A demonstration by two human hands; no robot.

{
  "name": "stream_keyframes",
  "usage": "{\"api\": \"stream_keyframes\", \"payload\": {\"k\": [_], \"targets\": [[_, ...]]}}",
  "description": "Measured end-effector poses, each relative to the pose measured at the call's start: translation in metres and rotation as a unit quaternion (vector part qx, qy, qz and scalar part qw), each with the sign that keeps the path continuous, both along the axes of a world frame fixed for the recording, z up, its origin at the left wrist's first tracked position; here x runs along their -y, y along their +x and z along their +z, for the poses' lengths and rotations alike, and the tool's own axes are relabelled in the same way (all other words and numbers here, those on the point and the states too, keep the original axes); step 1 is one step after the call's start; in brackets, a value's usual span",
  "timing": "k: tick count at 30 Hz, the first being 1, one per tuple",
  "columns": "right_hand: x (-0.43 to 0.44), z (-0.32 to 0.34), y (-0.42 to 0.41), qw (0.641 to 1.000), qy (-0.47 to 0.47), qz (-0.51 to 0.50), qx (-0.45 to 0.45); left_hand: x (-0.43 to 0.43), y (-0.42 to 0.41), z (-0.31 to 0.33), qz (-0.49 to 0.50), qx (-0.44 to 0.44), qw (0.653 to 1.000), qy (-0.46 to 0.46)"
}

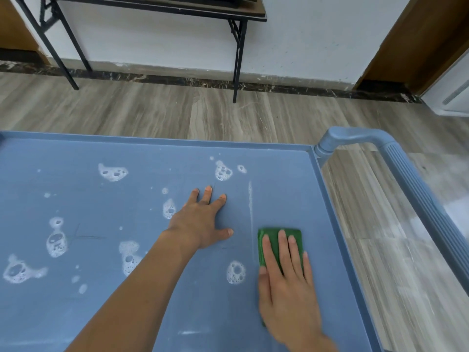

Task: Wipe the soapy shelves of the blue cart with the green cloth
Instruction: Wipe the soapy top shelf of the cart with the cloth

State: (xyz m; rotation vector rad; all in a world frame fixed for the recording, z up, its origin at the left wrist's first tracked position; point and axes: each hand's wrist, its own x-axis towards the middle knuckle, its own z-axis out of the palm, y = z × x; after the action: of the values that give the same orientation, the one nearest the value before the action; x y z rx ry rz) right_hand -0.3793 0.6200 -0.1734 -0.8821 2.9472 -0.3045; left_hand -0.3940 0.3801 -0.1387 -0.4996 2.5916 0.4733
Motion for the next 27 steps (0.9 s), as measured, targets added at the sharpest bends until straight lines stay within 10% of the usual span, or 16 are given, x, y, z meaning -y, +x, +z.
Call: {"api": "stream_keyframes", "payload": {"k": [12,27], "targets": [[0.118,-0.007,-0.218,0.999,0.029,-0.033,0.020,0.005,-0.002,-0.002,0.019,-0.014,0.999,0.027],[0.042,-0.002,-0.039,0.998,0.024,0.052,0.004,0.007,-0.006,0.003,0.004,0.028,1.000,0.013]]}}
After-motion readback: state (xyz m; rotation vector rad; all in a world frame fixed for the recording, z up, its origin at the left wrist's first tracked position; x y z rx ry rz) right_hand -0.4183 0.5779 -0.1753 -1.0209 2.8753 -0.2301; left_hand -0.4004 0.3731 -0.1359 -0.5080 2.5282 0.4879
